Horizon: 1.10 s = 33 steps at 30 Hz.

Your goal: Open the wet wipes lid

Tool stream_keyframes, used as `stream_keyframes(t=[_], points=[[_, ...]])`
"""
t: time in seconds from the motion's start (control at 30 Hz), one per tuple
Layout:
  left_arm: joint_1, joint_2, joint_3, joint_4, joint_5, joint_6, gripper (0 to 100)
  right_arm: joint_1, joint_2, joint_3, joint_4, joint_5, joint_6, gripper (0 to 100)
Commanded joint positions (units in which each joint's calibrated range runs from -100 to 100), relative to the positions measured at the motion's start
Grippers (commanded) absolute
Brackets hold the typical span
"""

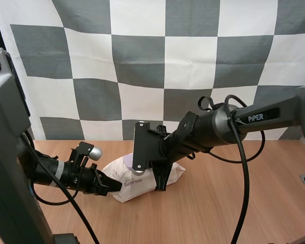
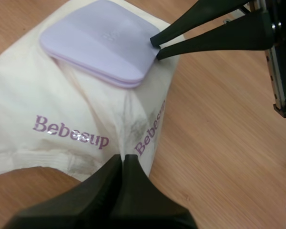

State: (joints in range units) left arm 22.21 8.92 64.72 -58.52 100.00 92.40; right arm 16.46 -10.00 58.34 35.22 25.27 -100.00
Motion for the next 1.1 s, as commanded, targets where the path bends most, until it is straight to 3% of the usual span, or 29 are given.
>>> stream_keyframes(t=[0.0,0.73,1.07], points=[[-0.04,-0.05,-0.03,0.7,0.0,1.0,0,0.01,-0.09,-0.15,0.03,-0.07,0.0,0],[-0.04,0.06,0.72,1.89,0.0,1.0,0,0.01,-1.67,-7.28,8.08,-2.77,0.0,0],[-0.04,0.06,1.47,1.87,0.0,1.0,0,0.01,9.11,-13.74,8.69,-6.56,0.0,0]])
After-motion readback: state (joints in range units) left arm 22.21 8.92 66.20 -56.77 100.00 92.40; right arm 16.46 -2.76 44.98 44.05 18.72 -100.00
